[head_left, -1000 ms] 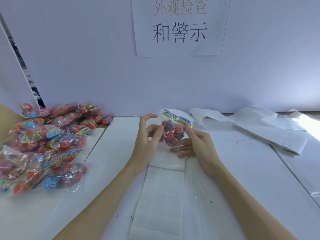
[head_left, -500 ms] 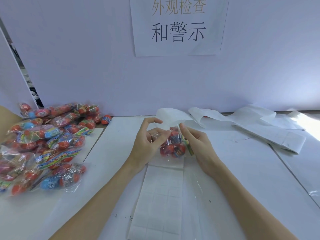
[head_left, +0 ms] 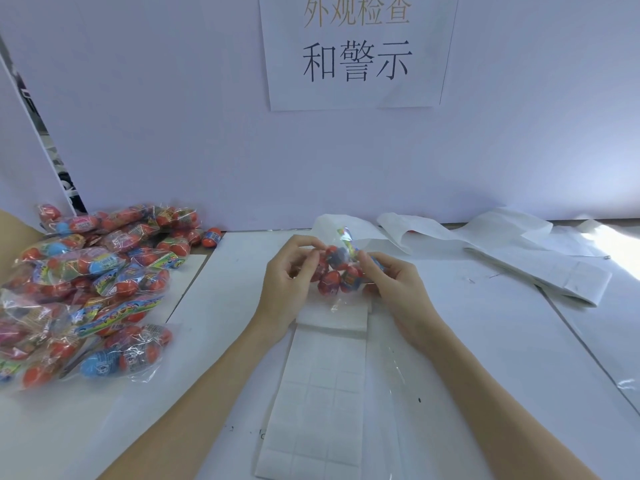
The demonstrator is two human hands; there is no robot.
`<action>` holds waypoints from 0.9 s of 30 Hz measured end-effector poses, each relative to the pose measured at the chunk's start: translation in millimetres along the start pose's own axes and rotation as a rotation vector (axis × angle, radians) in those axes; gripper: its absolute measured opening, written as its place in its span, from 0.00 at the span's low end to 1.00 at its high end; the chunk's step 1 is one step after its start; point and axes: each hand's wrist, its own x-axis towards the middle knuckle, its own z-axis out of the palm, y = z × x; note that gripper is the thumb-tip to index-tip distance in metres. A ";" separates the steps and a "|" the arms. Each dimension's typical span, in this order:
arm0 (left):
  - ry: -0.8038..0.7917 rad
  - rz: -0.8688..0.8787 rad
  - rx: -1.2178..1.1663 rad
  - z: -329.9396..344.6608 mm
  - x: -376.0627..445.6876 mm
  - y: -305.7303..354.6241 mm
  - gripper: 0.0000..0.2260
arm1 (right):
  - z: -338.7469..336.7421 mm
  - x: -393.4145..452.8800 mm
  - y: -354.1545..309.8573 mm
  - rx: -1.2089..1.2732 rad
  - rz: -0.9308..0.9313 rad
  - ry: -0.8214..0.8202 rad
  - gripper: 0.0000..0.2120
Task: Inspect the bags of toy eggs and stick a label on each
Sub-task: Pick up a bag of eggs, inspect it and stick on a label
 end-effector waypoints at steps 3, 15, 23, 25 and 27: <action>0.010 -0.020 -0.060 -2.3 1.5 0.1 0.11 | -1.9 1.6 2.9 -0.026 0.010 0.002 0.14; 0.087 -0.114 -0.021 0.9 2.1 -5.0 0.13 | -0.7 1.0 3.7 -0.070 0.002 -0.036 0.16; 0.431 -0.211 -0.046 -6.0 10.7 -16.2 0.15 | 5.5 -6.7 1.9 -0.446 -0.003 -0.232 0.28; 0.463 -0.246 -0.055 -5.6 10.9 -16.9 0.12 | 5.4 -6.8 3.7 -0.548 -0.042 -0.250 0.30; 0.508 -0.275 -0.140 -8.2 11.6 -14.7 0.08 | 3.8 -5.0 5.3 -0.578 -0.112 -0.203 0.21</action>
